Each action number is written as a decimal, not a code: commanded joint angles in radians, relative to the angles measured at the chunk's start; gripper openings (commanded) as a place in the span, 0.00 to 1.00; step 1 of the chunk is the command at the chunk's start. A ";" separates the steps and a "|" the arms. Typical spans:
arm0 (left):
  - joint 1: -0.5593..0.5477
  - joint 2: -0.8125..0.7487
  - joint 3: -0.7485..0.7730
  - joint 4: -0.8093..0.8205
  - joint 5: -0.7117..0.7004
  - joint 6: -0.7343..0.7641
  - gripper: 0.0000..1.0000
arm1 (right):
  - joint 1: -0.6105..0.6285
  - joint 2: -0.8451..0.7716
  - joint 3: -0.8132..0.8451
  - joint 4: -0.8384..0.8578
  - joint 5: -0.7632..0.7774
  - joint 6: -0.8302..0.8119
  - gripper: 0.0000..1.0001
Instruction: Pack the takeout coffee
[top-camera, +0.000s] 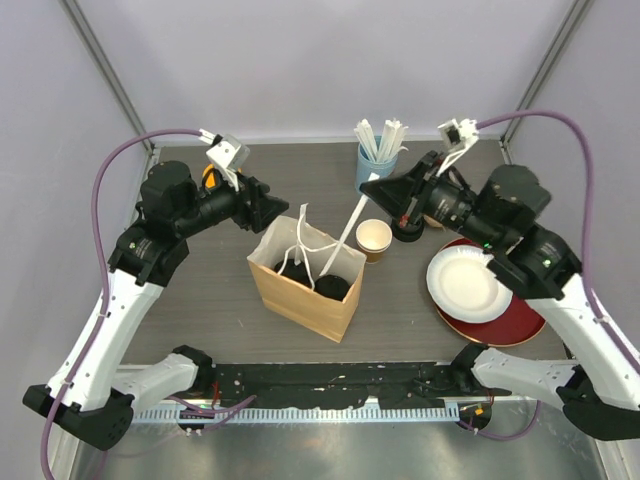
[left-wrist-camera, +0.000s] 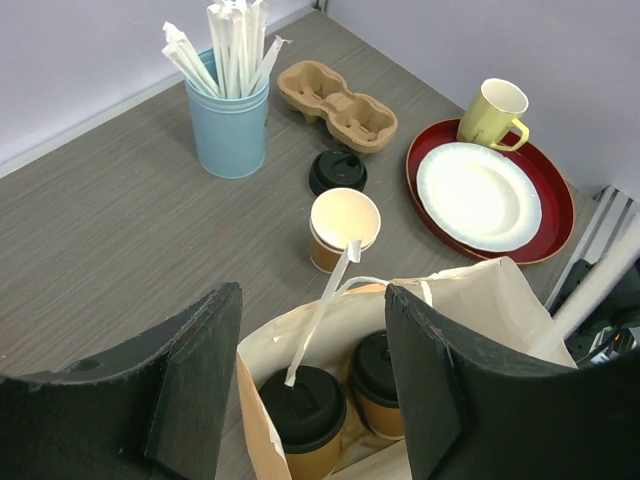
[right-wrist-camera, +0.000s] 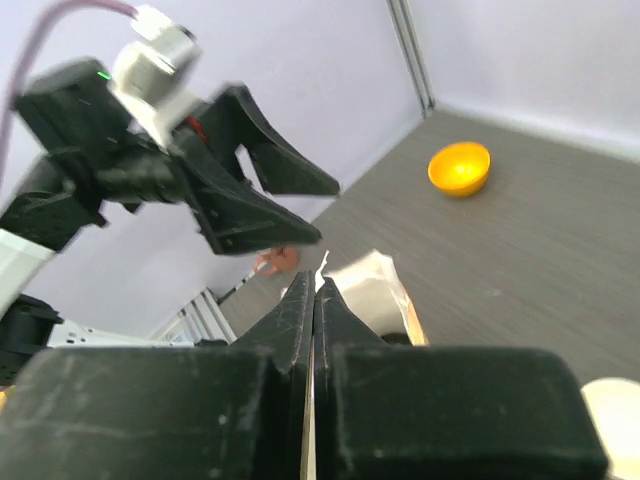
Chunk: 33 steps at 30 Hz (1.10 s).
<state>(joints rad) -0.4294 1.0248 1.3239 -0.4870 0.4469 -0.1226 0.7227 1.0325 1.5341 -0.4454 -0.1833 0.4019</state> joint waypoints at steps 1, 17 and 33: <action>0.004 -0.014 0.037 0.022 0.009 0.014 0.63 | 0.011 0.000 -0.202 0.210 0.051 0.068 0.01; 0.004 -0.031 0.041 -0.012 -0.031 0.043 0.69 | 0.067 0.035 -0.229 0.130 0.103 -0.054 0.83; 0.228 -0.012 -0.147 -0.032 -0.682 -0.078 0.98 | -0.541 0.092 -0.237 -0.086 0.326 0.039 0.88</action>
<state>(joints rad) -0.2966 1.0153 1.2747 -0.4938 -0.0105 -0.1356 0.2867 1.1275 1.3640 -0.4908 0.0635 0.4355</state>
